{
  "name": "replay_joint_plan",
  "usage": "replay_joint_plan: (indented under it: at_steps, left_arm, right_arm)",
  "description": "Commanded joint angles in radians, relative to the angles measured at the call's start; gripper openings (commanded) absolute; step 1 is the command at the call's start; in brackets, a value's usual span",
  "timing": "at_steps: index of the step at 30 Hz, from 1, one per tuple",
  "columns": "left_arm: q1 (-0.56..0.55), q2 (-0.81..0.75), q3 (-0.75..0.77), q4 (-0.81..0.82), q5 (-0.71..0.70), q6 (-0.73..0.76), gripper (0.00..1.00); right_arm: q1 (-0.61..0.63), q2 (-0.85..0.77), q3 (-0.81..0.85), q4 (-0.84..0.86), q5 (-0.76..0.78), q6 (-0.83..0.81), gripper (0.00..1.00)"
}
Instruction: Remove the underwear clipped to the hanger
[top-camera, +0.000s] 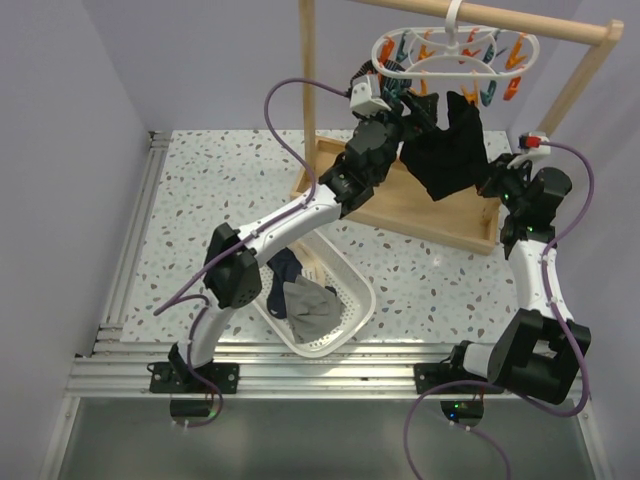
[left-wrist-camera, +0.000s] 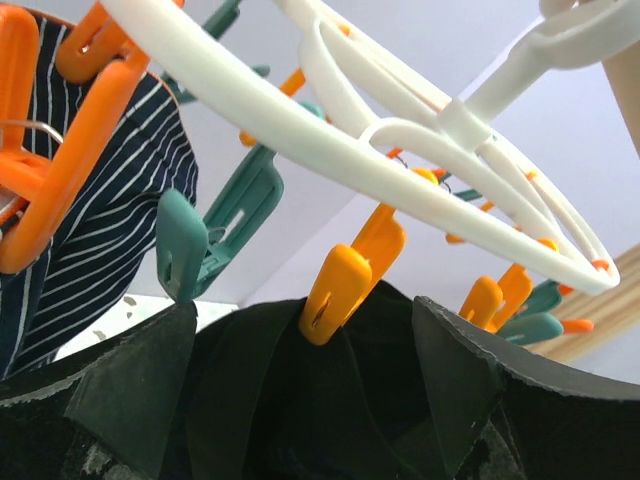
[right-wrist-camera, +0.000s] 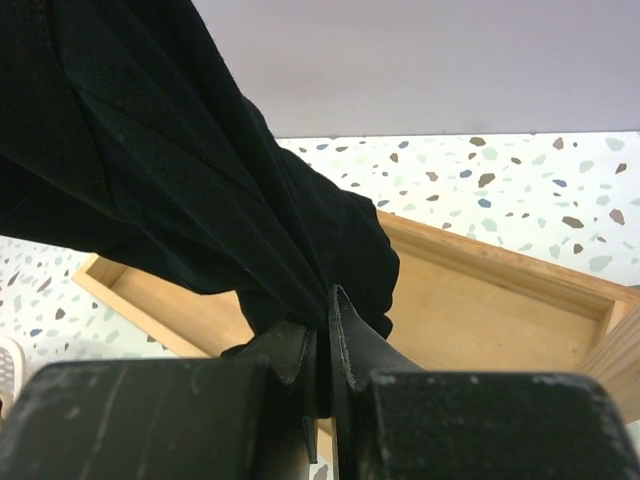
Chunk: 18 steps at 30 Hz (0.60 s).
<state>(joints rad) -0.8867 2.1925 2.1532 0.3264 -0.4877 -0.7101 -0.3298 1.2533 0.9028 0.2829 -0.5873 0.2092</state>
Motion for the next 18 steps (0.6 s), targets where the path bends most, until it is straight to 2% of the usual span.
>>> replay_joint_plan:
  at_steps: [1, 10, 18]
  left_arm:
    - [-0.003, 0.025, 0.077, 0.017, -0.098, 0.038, 0.92]
    - [-0.003, 0.07, 0.146, 0.03, -0.132, 0.066, 0.88]
    - [-0.003, 0.084, 0.169, 0.054, -0.123, 0.069, 0.68]
  right_arm:
    - [-0.009, -0.032, -0.012, 0.03, -0.022, 0.001, 0.0]
    - [-0.008, -0.034, -0.019, 0.038, -0.028, 0.01, 0.0]
    - [-0.008, -0.037, -0.028, 0.044, -0.037, 0.018, 0.0]
